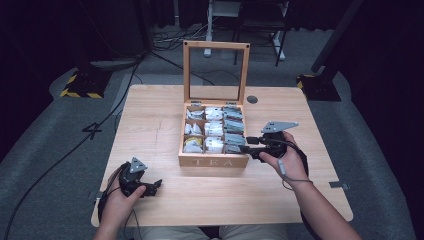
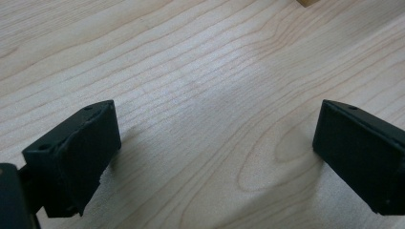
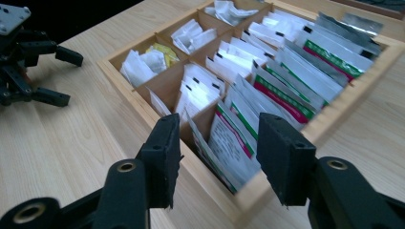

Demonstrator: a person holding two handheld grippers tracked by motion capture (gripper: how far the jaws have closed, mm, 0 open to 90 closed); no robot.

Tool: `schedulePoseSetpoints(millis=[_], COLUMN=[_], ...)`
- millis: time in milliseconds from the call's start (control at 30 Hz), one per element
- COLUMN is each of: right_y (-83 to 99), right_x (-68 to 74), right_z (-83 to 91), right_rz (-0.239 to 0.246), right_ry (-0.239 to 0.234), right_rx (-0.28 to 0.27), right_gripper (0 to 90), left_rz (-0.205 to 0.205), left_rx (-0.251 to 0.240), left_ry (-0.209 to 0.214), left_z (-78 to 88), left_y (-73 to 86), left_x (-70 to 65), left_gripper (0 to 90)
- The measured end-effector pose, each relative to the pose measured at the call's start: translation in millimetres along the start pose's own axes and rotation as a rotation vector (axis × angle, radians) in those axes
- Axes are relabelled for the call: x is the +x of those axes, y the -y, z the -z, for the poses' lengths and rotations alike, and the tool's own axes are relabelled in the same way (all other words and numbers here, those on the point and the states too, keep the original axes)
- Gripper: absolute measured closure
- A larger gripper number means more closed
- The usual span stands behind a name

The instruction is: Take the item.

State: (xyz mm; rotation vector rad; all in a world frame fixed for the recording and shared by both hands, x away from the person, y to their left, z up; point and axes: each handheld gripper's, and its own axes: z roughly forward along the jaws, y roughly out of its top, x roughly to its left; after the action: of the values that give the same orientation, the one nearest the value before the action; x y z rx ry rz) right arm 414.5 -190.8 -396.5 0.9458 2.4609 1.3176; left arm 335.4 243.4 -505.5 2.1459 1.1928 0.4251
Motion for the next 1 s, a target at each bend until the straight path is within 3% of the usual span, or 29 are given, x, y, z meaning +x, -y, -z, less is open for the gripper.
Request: schedulePoseSetpoints(millis=[200, 333, 400, 1000], right_y=[-12.6, -23.3, -31.2, -48.2], right_x=[7.0, 13.3, 17.9, 26.7], right_z=[-16.4, -30.0, -41.3, -78.7], right_rz=[0.023, 0.032, 0.052, 0.061], right_ry=[-0.013, -0.05, -0.051, -0.069], right_rx=[0.016, 0.03, 0.063, 0.155], right_gripper=[52.1, 52.8, 54.1, 58.6], left_rz=[0.0, 0.0, 0.0, -0.003], left_rx=[0.0, -0.001, -0.001, -0.001], left_ry=[0.0, 0.0, 0.0, 0.003], left_z=[0.0, 0.0, -0.1, -1.0], left_y=[0.0, 0.0, 0.0, -1.1], left_x=[0.0, 0.0, -0.1, 0.8], left_gripper=[2.8, 2.8, 2.9, 2.5])
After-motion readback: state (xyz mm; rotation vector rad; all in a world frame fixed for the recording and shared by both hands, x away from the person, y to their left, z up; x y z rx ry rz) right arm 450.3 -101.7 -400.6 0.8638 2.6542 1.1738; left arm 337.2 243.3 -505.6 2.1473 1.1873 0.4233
